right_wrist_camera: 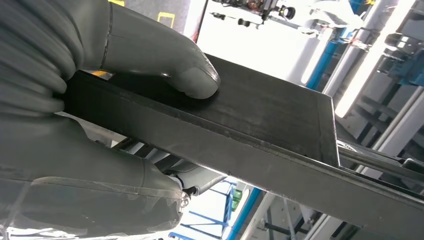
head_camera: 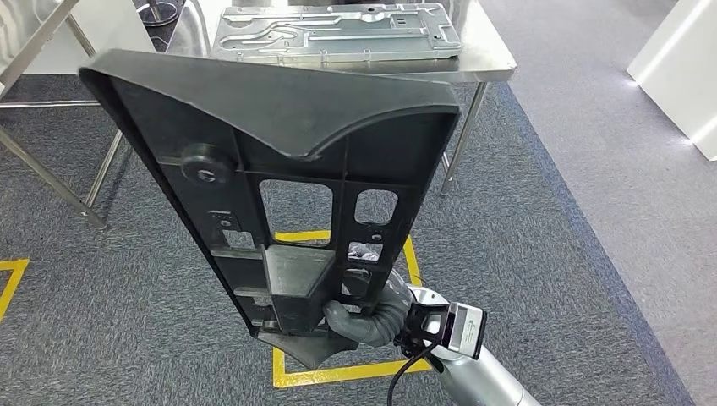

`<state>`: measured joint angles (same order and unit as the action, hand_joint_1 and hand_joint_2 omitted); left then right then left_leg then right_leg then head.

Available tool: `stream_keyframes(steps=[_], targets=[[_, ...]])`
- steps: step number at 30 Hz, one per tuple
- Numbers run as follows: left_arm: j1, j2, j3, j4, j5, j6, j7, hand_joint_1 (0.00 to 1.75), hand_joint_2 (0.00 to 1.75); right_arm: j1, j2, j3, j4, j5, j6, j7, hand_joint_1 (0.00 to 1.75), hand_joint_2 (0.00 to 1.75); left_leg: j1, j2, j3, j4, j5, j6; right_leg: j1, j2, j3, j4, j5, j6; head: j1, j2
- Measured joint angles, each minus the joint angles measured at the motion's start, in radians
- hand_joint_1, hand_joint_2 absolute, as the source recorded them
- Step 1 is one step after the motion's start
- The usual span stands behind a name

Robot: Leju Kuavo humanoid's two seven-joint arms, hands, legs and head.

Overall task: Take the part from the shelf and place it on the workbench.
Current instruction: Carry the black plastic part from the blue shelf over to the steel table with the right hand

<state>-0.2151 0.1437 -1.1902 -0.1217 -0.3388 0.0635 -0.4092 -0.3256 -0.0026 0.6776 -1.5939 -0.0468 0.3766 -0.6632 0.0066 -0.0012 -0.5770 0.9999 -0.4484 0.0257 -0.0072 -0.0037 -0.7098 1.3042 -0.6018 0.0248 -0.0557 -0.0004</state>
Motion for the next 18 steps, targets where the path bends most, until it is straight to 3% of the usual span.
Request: stream_keyframes(steps=[1,3,5,7,10,12,14,15,16,18], targets=[[0.0,0.0,0.0,0.0,0.0,-0.001,-0.001,0.0,1.75,0.001,0.0,-0.001,0.0,-0.004,0.002,0.0,1.75,1.75,-0.001,0.0,0.003,0.0,-0.002,0.0,0.0,0.0,0.004,-0.018,0.025,-0.002,0.0,0.0],[0.0,-0.001,0.0,0.0,0.0,-0.001,-0.003,0.0,1.75,0.0,0.0,-0.002,0.0,-0.009,0.003,-0.002,1.75,1.75,-0.002,0.0,0.012,0.0,-0.007,-0.003,0.003,-0.005,0.064,-0.154,0.103,-0.013,0.0,0.0],[0.0,-0.001,0.0,0.0,0.0,-0.001,-0.004,0.0,1.75,0.0,0.0,-0.003,-0.001,-0.016,0.006,-0.005,1.75,1.75,-0.006,0.002,0.016,0.003,-0.013,-0.01,0.009,-0.014,0.115,-0.27,0.145,-0.026,0.0,0.0],[0.002,-0.001,0.0,0.0,0.0,-0.002,-0.006,0.0,1.75,-0.001,0.001,-0.005,-0.001,-0.026,0.013,-0.009,1.75,1.75,-0.008,0.007,0.015,0.002,-0.016,-0.02,0.014,-0.014,0.122,-0.293,0.146,-0.033,0.0,0.0],[0.002,-0.001,0.0,0.0,0.0,-0.002,-0.01,0.0,1.75,-0.001,0.003,-0.007,-0.002,-0.04,0.021,-0.014,1.75,1.75,-0.006,0.011,0.01,0.023,-0.035,-0.037,0.006,-0.005,0.13,-0.305,0.151,-0.047,0.0,0.0],[0.003,-0.001,0.0,0.0,0.0,-0.001,-0.012,0.0,1.75,0.0,0.005,-0.008,-0.001,-0.046,0.023,-0.015,1.75,1.75,-0.002,0.009,-0.035,0.126,-0.09,-0.047,0.003,-0.001,0.136,-0.311,0.151,-0.053,0.0,0.0],[0.006,0.0,0.0,0.0,0.0,-0.001,-0.013,0.0,1.75,0.001,0.006,-0.008,0.0,-0.047,0.026,-0.015,1.75,1.75,0.002,0.009,-0.106,0.262,-0.142,-0.056,0.004,0.006,0.138,-0.31,0.148,-0.056,0.0,0.0],[0.008,0.0,0.0,0.0,0.0,-0.001,-0.013,0.0,1.75,0.002,0.006,-0.008,0.0,-0.047,0.027,-0.015,1.75,1.75,0.004,0.009,-0.126,0.292,-0.142,-0.058,0.004,0.011,0.139,-0.309,0.147,-0.055,0.0,0.0],[0.009,0.0,0.0,0.0,0.0,-0.001,-0.013,0.0,1.75,0.003,0.006,-0.008,0.0,-0.047,0.028,-0.015,1.75,1.75,0.006,0.009,-0.126,0.281,-0.121,-0.059,0.004,0.016,0.141,-0.309,0.145,-0.054,0.0,0.0],[0.01,0.001,0.0,0.0,0.0,-0.001,-0.013,0.0,1.75,0.003,0.007,-0.008,0.0,-0.047,0.029,-0.015,1.75,1.75,0.008,0.004,-0.071,0.152,-0.043,-0.057,0.003,0.026,0.15,-0.307,0.139,-0.05,0.0,0.0]])
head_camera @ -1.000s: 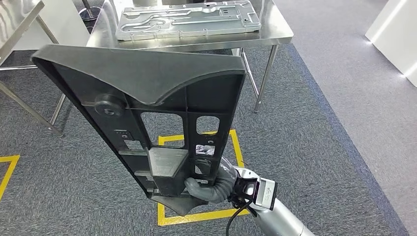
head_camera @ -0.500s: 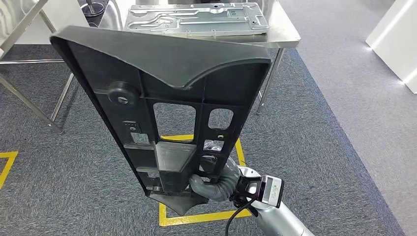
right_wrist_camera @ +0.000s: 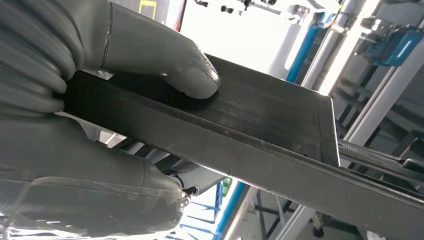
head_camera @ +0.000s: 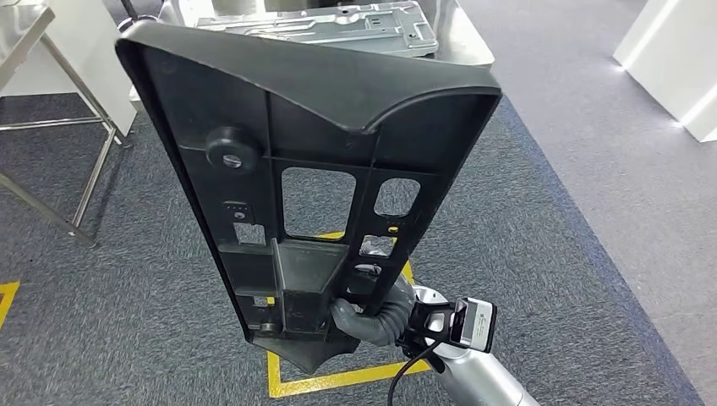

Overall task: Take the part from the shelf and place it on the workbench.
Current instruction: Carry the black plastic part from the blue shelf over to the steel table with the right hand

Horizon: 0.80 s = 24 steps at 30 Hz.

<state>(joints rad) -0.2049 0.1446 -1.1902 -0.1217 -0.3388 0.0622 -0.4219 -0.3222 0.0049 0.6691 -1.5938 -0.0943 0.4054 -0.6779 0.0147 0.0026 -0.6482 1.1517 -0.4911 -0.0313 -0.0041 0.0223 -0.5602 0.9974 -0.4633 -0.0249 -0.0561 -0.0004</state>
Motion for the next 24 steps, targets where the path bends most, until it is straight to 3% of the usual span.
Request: stream_keyframes(steps=[2,3,7,9,11,12,13,14,16,17,18,22,24], targets=[[0.0,0.001,0.0,0.0,0.0,0.0,0.0,0.0,1.75,-0.001,0.001,0.0,0.0,0.0,0.0,0.0,1.75,1.75,-0.002,-0.012,0.055,-0.118,0.043,0.008,0.002,0.008,0.003,0.003,-0.005,0.007,0.0,0.0],[-0.001,0.001,0.0,0.0,0.0,0.0,0.0,0.0,1.75,0.0,0.001,0.0,0.0,0.0,0.0,0.0,1.75,1.75,-0.004,-0.017,0.067,-0.142,0.046,0.013,0.002,0.011,0.002,0.003,-0.006,0.012,0.0,0.0],[-0.004,0.0,0.0,0.0,0.001,0.0,-0.001,0.0,1.75,-0.001,0.001,-0.002,-0.001,-0.001,0.0,0.0,1.75,1.75,-0.002,-0.011,0.073,-0.154,0.046,0.04,0.002,0.008,-0.006,0.022,-0.022,0.036,0.0,0.0],[-0.004,0.0,0.0,0.0,0.001,0.0,-0.001,0.0,1.75,-0.002,0.001,-0.005,-0.001,-0.001,0.0,0.0,1.75,1.75,0.0,-0.003,0.077,-0.159,0.046,0.051,0.0,-0.005,-0.05,0.114,-0.073,0.045,0.0,0.0],[-0.002,0.0,0.0,0.0,0.001,0.0,-0.001,0.0,1.75,0.0,0.001,-0.007,0.0,-0.001,0.001,0.0,1.75,1.75,-0.003,0.005,0.077,-0.159,0.043,0.056,-0.003,-0.01,-0.125,0.255,-0.128,0.05,0.0,0.0],[-0.002,0.0,0.0,0.0,0.001,0.0,-0.001,0.0,1.75,0.001,0.001,-0.008,0.0,-0.001,0.001,0.0,1.75,1.75,-0.003,0.009,0.078,-0.158,0.041,0.056,-0.004,-0.01,-0.151,0.297,-0.134,0.052,0.0,0.0],[-0.001,0.0,0.0,0.0,0.001,0.001,-0.001,0.0,1.75,0.002,0.001,-0.009,0.0,-0.002,0.002,0.0,1.75,1.75,-0.004,0.013,0.08,-0.158,0.04,0.056,-0.004,-0.012,-0.157,0.299,-0.119,0.052,0.0,0.0],[-0.002,0.0,0.0,0.0,0.001,0.001,-0.002,0.0,1.75,0.002,0.001,-0.01,0.0,0.0,0.002,0.0,1.75,1.75,-0.004,0.016,0.084,-0.158,0.037,0.055,-0.004,-0.014,-0.142,0.261,-0.087,0.051,0.0,0.0],[-0.002,-0.001,0.0,0.0,0.001,0.003,-0.004,0.0,1.75,0.001,0.001,-0.01,0.0,0.008,-0.001,0.0,1.75,1.75,-0.006,0.019,0.093,-0.156,0.031,0.049,-0.001,-0.022,-0.072,0.114,-0.014,0.042,0.0,0.0],[-0.003,-0.002,0.0,0.0,0.001,0.003,-0.006,0.0,1.75,0.0,0.001,-0.01,0.0,0.014,-0.003,0.0,1.75,1.75,-0.008,0.02,0.096,-0.156,0.027,0.044,0.001,-0.026,-0.044,0.056,0.006,0.037,0.0,0.0],[-0.004,-0.002,0.0,0.0,0.001,0.003,-0.007,0.0,1.75,-0.001,0.001,-0.01,0.0,0.021,-0.006,0.0,1.75,1.75,-0.01,0.021,0.097,-0.155,0.024,0.039,0.003,-0.028,-0.027,0.019,0.014,0.032,0.0,0.0],[-0.006,-0.002,0.0,0.0,0.0,0.003,-0.008,0.0,1.75,-0.003,0.002,-0.01,-0.001,0.031,-0.011,0.0,1.75,1.75,-0.01,0.023,0.098,-0.145,0.01,0.017,0.001,-0.023,-0.016,-0.003,0.013,0.01,0.0,0.0],[-0.006,-0.002,0.0,-0.001,0.001,0.003,-0.008,0.0,1.75,-0.006,0.003,-0.01,-0.002,0.032,-0.011,0.0,1.75,1.75,-0.007,0.013,0.062,-0.065,-0.034,0.007,-0.003,-0.023,-0.005,-0.011,0.012,0.0,0.0,0.0]])
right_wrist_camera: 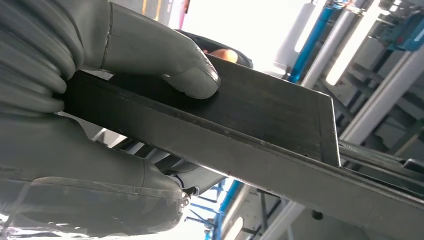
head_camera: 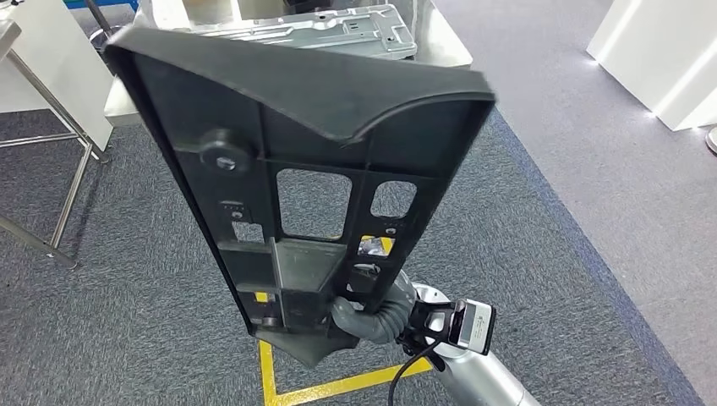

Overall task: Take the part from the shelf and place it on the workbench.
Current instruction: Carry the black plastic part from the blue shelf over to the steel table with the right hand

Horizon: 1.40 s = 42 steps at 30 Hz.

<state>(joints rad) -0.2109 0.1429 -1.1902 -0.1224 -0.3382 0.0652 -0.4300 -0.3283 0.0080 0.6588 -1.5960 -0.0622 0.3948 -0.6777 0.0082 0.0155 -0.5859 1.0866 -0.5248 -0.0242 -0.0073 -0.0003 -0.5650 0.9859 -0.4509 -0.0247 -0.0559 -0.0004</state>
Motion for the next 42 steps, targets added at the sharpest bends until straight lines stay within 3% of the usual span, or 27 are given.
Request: stream_keyframes(steps=[2,3,4,5,7,9,12,14,15,17,18,19,20,22,24,26,29,31,33,34,35,37,39,42], targets=[[0.002,0.001,0.0,0.0,0.0,-0.001,0.001,0.0,1.75,-0.001,0.001,0.0,0.0,0.0,0.001,0.0,1.75,1.75,0.003,-0.006,-0.073,0.139,-0.056,-0.008,0.001,0.002,0.004,0.0,-0.004,-0.005,0.0,0.0],[0.004,0.001,0.0,0.0,0.0,-0.002,0.002,0.0,1.75,0.0,0.0,0.0,0.001,0.0,0.001,0.0,1.75,1.75,0.004,-0.006,-0.104,0.188,-0.066,-0.01,0.002,0.005,0.006,0.001,-0.007,-0.006,0.0,0.0],[0.005,0.001,0.0,0.0,0.0,-0.002,0.002,0.0,1.75,0.0,0.0,0.0,0.001,0.0,0.001,-0.001,1.75,1.75,0.005,-0.006,-0.12,0.204,-0.056,-0.012,0.001,0.008,0.008,0.003,-0.011,-0.005,0.0,0.0],[0.006,0.002,0.0,0.0,0.0,-0.002,0.002,0.0,1.75,0.001,0.0,0.0,0.001,0.0,0.0,-0.001,1.75,1.75,0.006,-0.006,-0.113,0.175,-0.025,-0.012,0.001,0.011,0.012,0.005,-0.015,-0.003,0.0,0.0],[0.006,0.003,0.0,0.0,0.0,-0.002,0.002,0.0,1.75,0.001,0.0,0.0,0.001,0.0,0.0,-0.001,1.75,1.75,0.007,-0.007,-0.059,0.043,0.056,-0.008,0.001,0.015,0.025,0.009,-0.028,0.002,0.0,0.0],[0.006,0.005,0.0,0.0,0.0,-0.002,0.002,0.0,1.75,0.0,0.0,0.0,0.0,0.0,-0.002,-0.001,1.75,1.75,0.004,-0.008,-0.014,-0.058,0.089,0.002,0.004,0.018,0.03,0.013,-0.038,0.011,0.0,0.0],[0.005,0.005,0.0,0.0,0.0,-0.002,0.002,0.0,1.75,0.001,-0.002,0.0,-0.001,0.0,-0.006,-0.002,1.75,1.75,0.001,-0.009,-0.005,-0.076,0.08,0.022,0.006,0.02,0.03,0.012,-0.045,0.027,0.0,0.0],[0.004,0.005,-0.001,-0.001,0.0,0.0,0.003,0.0,1.75,-0.001,-0.002,0.0,-0.003,0.0,-0.008,-0.002,1.75,1.75,0.005,-0.009,0.005,-0.083,0.077,0.034,0.006,0.017,0.021,0.043,-0.066,0.038,0.0,0.0],[0.003,0.004,-0.001,-0.002,0.0,0.001,0.004,0.0,1.75,-0.001,-0.003,0.0,-0.004,0.0,-0.01,-0.003,1.75,1.75,0.007,-0.008,0.01,-0.086,0.075,0.04,0.004,0.015,-0.001,0.089,-0.089,0.042,0.0,0.0],[0.002,0.004,-0.001,-0.002,0.0,0.002,0.006,0.0,1.75,0.002,-0.004,0.0,-0.003,0.0,-0.014,-0.003,1.75,1.75,0.005,-0.007,0.017,-0.087,0.067,0.049,0.001,0.012,-0.081,0.233,-0.144,0.047,0.0,0.0],[0.003,0.004,-0.001,-0.002,0.0,0.002,0.007,0.0,1.75,0.004,-0.006,0.0,-0.003,0.0,-0.016,-0.003,1.75,1.75,0.005,-0.006,0.02,-0.087,0.064,0.05,0.0,0.012,-0.12,0.291,-0.157,0.048,0.0,0.0],[0.003,0.004,-0.001,-0.002,0.0,0.002,0.008,0.0,1.75,0.007,-0.008,0.0,-0.003,0.0,-0.017,-0.003,1.75,1.75,0.004,-0.006,0.025,-0.087,0.06,0.05,0.0,0.012,-0.144,0.318,-0.15,0.048,0.0,0.0],[0.004,0.004,-0.001,-0.002,0.0,0.002,0.009,0.0,1.75,0.008,-0.009,0.0,-0.003,0.0,-0.018,-0.003,1.75,1.75,0.004,-0.007,0.031,-0.086,0.055,0.049,0.0,0.011,-0.146,0.3,-0.12,0.047,0.0,0.0],[0.006,0.004,-0.001,-0.002,0.0,0.004,0.012,0.0,1.75,0.008,-0.012,0.0,-0.003,0.0,-0.021,-0.003,1.75,1.75,0.004,-0.008,0.048,-0.086,0.042,0.044,0.001,0.007,-0.099,0.17,-0.028,0.041,0.0,0.0],[0.007,0.004,-0.002,-0.002,0.0,0.006,0.017,0.0,1.75,0.008,-0.013,-0.001,-0.002,0.001,-0.023,-0.003,1.75,1.75,0.001,-0.008,0.057,-0.085,0.031,0.034,0.005,0.002,-0.054,0.058,0.018,0.033,0.0,0.0],[0.01,0.004,-0.002,-0.002,0.0,0.009,0.023,0.0,1.75,0.008,-0.016,-0.002,-0.001,0.001,-0.026,-0.003,1.75,1.75,-0.002,-0.006,0.058,-0.086,0.025,0.023,0.009,0.003,-0.046,0.034,0.012,0.024,0.0,0.0],[0.015,0.005,-0.002,-0.002,0.0,0.017,0.034,0.0,1.75,0.007,-0.019,-0.004,0.0,0.002,-0.031,-0.003,1.75,1.75,0.001,-0.005,0.058,-0.067,0.006,0.007,0.004,0.007,-0.031,0.021,0.005,0.006,0.0,0.0],[0.02,0.008,-0.002,-0.002,0.0,0.021,0.041,0.0,1.75,0.006,-0.019,-0.004,0.0,0.002,-0.033,-0.003,1.75,1.75,0.003,-0.007,0.011,0.032,-0.037,0.0,0.001,0.006,-0.014,0.014,-0.002,-0.003,0.0,0.0],[0.032,0.014,-0.001,-0.002,0.0,0.024,0.044,0.0,1.75,0.007,-0.02,-0.004,0.003,0.002,-0.033,-0.003,1.75,1.75,0.004,-0.007,-0.074,0.171,-0.078,-0.007,0.002,0.008,-0.003,0.013,-0.012,-0.007,0.0,0.0],[0.039,0.016,0.0,-0.002,0.0,0.025,0.045,0.0,1.75,0.008,-0.02,-0.004,0.005,0.002,-0.033,-0.003,1.75,1.75,0.004,-0.007,-0.104,0.207,-0.076,-0.008,0.002,0.01,0.004,0.013,-0.017,-0.007,0.0,0.0],[0.046,0.018,0.002,-0.002,0.0,0.027,0.045,0.0,1.75,0.009,-0.02,-0.004,0.007,0.002,-0.033,-0.003,1.75,1.75,0.004,-0.007,-0.115,0.203,-0.052,-0.008,0.003,0.012,0.012,0.014,-0.023,-0.007,0.0,0.0],[0.054,0.022,0.005,-0.002,0.0,0.029,0.045,0.0,1.75,0.009,-0.02,-0.004,0.008,0.002,-0.033,-0.003,1.75,1.75,0.004,-0.007,-0.08,0.082,0.04,-0.002,0.004,0.015,0.032,0.014,-0.037,-0.004,0.0,0.0],[0.057,0.028,0.008,-0.002,0.0,0.03,0.046,0.0,1.75,0.008,-0.02,-0.004,0.009,0.002,-0.033,-0.003,1.75,1.75,-0.001,-0.007,-0.03,-0.037,0.096,0.009,0.007,0.016,0.046,0.014,-0.05,0.003,0.0,0.0],[0.06,0.034,0.011,-0.002,0.0,0.033,0.048,0.0,1.75,0.008,-0.02,-0.004,0.01,0.002,-0.033,-0.003,1.75,1.75,-0.006,-0.009,-0.013,-0.075,0.093,0.023,0.008,0.017,0.05,0.011,-0.059,0.019,0.0,0.0]])
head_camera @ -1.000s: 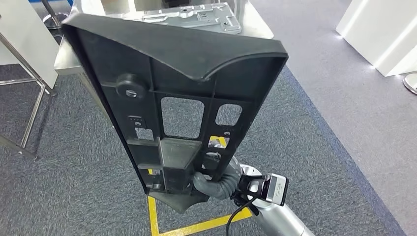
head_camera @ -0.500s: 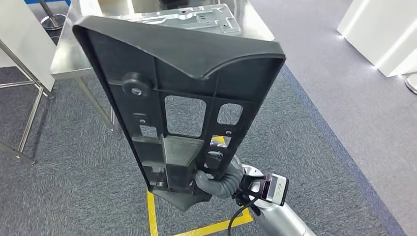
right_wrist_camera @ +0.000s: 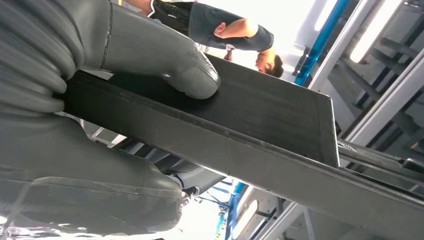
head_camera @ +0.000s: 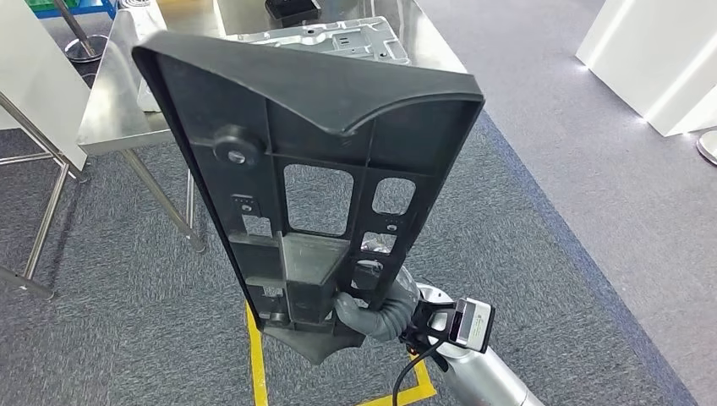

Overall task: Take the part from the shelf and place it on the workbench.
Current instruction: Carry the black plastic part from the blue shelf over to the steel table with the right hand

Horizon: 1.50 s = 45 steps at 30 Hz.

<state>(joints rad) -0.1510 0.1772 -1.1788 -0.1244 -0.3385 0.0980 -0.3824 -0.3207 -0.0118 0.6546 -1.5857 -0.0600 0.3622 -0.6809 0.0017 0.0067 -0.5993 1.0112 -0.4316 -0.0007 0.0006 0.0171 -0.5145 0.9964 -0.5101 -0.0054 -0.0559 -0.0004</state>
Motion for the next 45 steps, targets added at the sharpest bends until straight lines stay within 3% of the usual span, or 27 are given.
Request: stream_keyframes(steps=[2,3,6,7,8,9,11,13,16,18,21,22,23,24,26,28,30,33,34,36,37,38,39,41,42,43,45], targets=[[0.002,0.001,0.004,0.0,0.0,0.003,0.002,0.0,1.75,-0.001,0.0,0.0,0.0,0.001,0.0,0.0,1.75,1.75,0.005,0.0,0.008,-0.01,-0.001,0.01,0.0,-0.003,-0.002,0.015,-0.013,0.011,0.0,0.0],[0.003,0.001,0.006,0.0,0.0,0.004,0.003,0.0,1.75,-0.002,0.0,0.0,0.0,0.002,0.001,0.0,1.75,1.75,0.009,0.0,0.013,-0.015,-0.002,0.015,0.0,-0.004,-0.017,0.047,-0.031,0.016,0.0,0.0],[0.004,0.001,0.012,0.0,0.0,0.005,0.004,0.0,1.75,0.0,-0.001,-0.001,0.003,0.004,0.004,0.0,1.75,1.75,0.01,0.001,0.024,-0.018,-0.011,0.023,-0.006,-0.007,-0.132,0.245,-0.107,0.024,0.0,0.0],[0.005,0.001,0.013,0.0,0.0,0.005,0.004,0.0,1.75,0.001,-0.002,-0.001,0.005,0.005,0.007,0.0,1.75,1.75,0.009,0.001,0.028,-0.018,-0.015,0.023,-0.008,-0.008,-0.167,0.292,-0.111,0.026,0.0,0.0],[0.006,0.001,0.014,0.0,0.0,0.004,0.004,0.0,1.75,0.003,-0.003,-0.001,0.007,0.006,0.009,0.0,1.75,1.75,0.009,0.0,0.034,-0.017,-0.02,0.022,-0.01,-0.008,-0.184,0.301,-0.092,0.027,0.0,0.0],[0.007,0.0,0.014,0.0,0.0,0.004,0.004,0.0,1.75,0.003,-0.004,-0.001,0.008,0.006,0.011,0.0,1.75,1.75,0.01,0.0,0.042,-0.017,-0.026,0.02,-0.011,-0.009,-0.179,0.267,-0.054,0.027,0.0,0.0],[0.007,-0.001,0.015,0.0,0.0,0.004,0.004,0.0,1.75,0.002,-0.004,-0.001,0.009,0.006,0.013,0.0,1.75,1.75,0.008,-0.001,0.059,-0.016,-0.04,0.013,-0.013,-0.013,-0.128,0.13,0.036,0.024,0.0,0.0],[0.006,-0.001,0.016,0.0,0.0,0.003,0.003,0.0,1.75,0.002,-0.005,-0.001,0.01,0.006,0.014,0.0,1.75,1.75,0.005,-0.001,0.067,-0.014,-0.051,0.002,-0.011,-0.015,-0.092,0.036,0.072,0.017,0.0,0.0],[0.004,-0.002,0.017,0.0,0.0,0.003,0.003,0.0,1.75,0.001,-0.006,-0.002,0.012,0.007,0.014,0.0,1.75,1.75,0.006,0.0,0.07,-0.016,-0.059,-0.017,-0.007,-0.012,-0.086,0.018,0.065,0.001,0.0,0.0],[0.002,-0.002,0.018,0.0,0.0,0.003,0.003,0.0,1.75,0.0,-0.005,-0.003,0.012,0.008,0.014,0.0,1.75,1.75,0.009,0.0,0.058,0.021,-0.083,-0.027,-0.009,-0.011,-0.077,0.011,0.063,-0.012,0.0,0.0],[0.002,-0.001,0.018,0.0,0.0,0.004,0.003,0.0,1.75,-0.001,-0.005,-0.003,0.013,0.008,0.014,0.0,1.75,1.75,0.011,0.0,-0.042,0.214,-0.162,-0.038,-0.007,-0.011,-0.063,0.007,0.054,-0.024,0.0,0.0],[0.004,-0.001,0.018,0.0,0.0,0.004,0.003,0.0,1.75,0.0,-0.005,-0.003,0.014,0.008,0.014,0.0,1.75,1.75,0.011,0.0,-0.077,0.269,-0.173,-0.039,-0.005,-0.011,-0.059,0.007,0.051,-0.026,0.0,0.0],[0.005,-0.002,0.018,0.0,0.0,0.003,0.003,0.0,1.75,0.001,-0.005,-0.003,0.015,0.008,0.014,0.0,1.75,1.75,0.01,0.0,-0.097,0.289,-0.164,-0.038,-0.003,-0.01,-0.055,0.007,0.047,-0.027,0.0,0.0],[0.005,-0.002,0.018,0.0,0.0,0.003,0.003,0.0,1.75,0.001,-0.005,-0.003,0.015,0.008,0.014,0.0,1.75,1.75,0.01,0.0,-0.097,0.267,-0.134,-0.034,-0.001,-0.008,-0.048,0.007,0.043,-0.027,0.0,0.0],[0.004,-0.001,0.018,0.0,0.0,0.003,0.003,0.0,1.75,0.001,-0.005,-0.003,0.015,0.008,0.014,0.0,1.75,1.75,0.006,-0.001,-0.047,0.131,-0.048,-0.019,0.003,-0.006,-0.033,0.007,0.033,-0.026,0.0,0.0],[0.002,0.001,0.018,0.0,0.0,0.002,0.003,0.0,1.75,0.001,-0.005,-0.003,0.014,0.008,0.014,0.0,1.75,1.75,-0.002,-0.001,0.0,0.021,-0.004,-0.002,0.007,-0.005,-0.027,0.008,0.025,-0.02,0.0,0.0],[0.0,0.002,0.018,0.0,0.0,0.002,0.003,0.0,1.75,0.002,-0.005,-0.003,0.014,0.008,0.014,0.0,1.75,1.75,-0.008,-0.001,0.009,-0.002,-0.006,0.007,0.006,-0.004,-0.028,0.008,0.021,-0.01,0.0,0.0],[-0.001,0.001,0.018,0.0,0.0,0.002,0.004,0.0,1.75,0.001,-0.005,-0.003,0.012,0.008,0.014,0.0,1.75,1.75,0.0,-0.001,0.022,-0.019,-0.004,0.019,0.005,-0.006,-0.036,0.035,-0.001,0.007,0.0,0.0],[-0.001,0.0,0.018,0.0,0.0,0.002,0.003,0.0,1.75,0.001,-0.005,-0.003,0.012,0.008,0.014,0.0,1.75,1.75,0.004,0.0,0.028,-0.025,-0.004,0.023,0.004,-0.007,-0.055,0.078,-0.024,0.012,0.0,0.0],[-0.001,-0.001,0.018,0.0,0.0,0.002,0.003,0.0,1.75,0.003,-0.005,-0.003,0.011,0.008,0.014,0.0,1.75,1.75,0.004,0.001,0.034,-0.027,-0.008,0.027,-0.002,-0.008,-0.129,0.214,-0.082,0.021,0.0,0.0],[0.0,-0.002,0.018,0.0,0.0,0.001,0.003,0.0,1.75,0.005,-0.006,-0.003,0.011,0.008,0.014,0.0,1.75,1.75,0.004,0.001,0.036,-0.026,-0.012,0.027,-0.006,-0.008,-0.165,0.273,-0.098,0.026,0.0,0.0],[0.0,-0.003,0.018,0.0,0.0,0.001,0.003,0.0,1.75,0.007,-0.006,-0.003,0.011,0.008,0.014,0.0,1.75,1.75,0.005,0.001,0.039,-0.025,-0.016,0.026,-0.01,-0.009,-0.188,0.301,-0.094,0.029,0.0,0.0],[0.001,-0.004,0.018,0.0,0.0,0.0,0.003,0.0,1.75,0.008,-0.006,-0.003,0.011,0.008,0.014,0.0,1.75,1.75,0.007,0.0,0.045,-0.024,-0.02,0.024,-0.013,-0.01,-0.189,0.287,-0.068,0.033,0.0,0.0],[0.001,-0.005,0.018,0.0,0.0,0.0,0.003,0.0,1.75,0.008,-0.006,-0.003,0.011,0.008,0.014,0.0,1.75,1.75,0.009,-0.001,0.058,-0.02,-0.033,0.016,-0.02,-0.014,-0.14,0.158,0.019,0.038,0.0,0.0],[0.001,-0.005,0.018,0.0,0.0,0.0,0.003,0.0,1.75,0.008,-0.006,-0.003,0.011,0.008,0.014,0.0,1.75,1.75,0.009,-0.002,0.063,-0.016,-0.041,0.011,-0.021,-0.015,-0.111,0.091,0.049,0.037,0.0,0.0],[0.001,-0.005,0.018,0.0,0.0,0.0,0.003,0.0,1.75,0.008,-0.006,-0.003,0.012,0.008,0.014,0.0,1.75,1.75,0.007,-0.002,0.065,-0.014,-0.046,0.005,-0.021,-0.016,-0.092,0.046,0.065,0.034,0.0,0.0],[0.0,-0.005,0.018,0.0,0.0,0.0,0.003,0.0,1.75,0.008,-0.006,-0.003,0.012,0.008,0.014,0.0,1.75,1.75,0.005,-0.002,0.066,-0.013,-0.053,-0.008,-0.016,-0.014,-0.083,0.024,0.062,0.022,0.0,0.0]])
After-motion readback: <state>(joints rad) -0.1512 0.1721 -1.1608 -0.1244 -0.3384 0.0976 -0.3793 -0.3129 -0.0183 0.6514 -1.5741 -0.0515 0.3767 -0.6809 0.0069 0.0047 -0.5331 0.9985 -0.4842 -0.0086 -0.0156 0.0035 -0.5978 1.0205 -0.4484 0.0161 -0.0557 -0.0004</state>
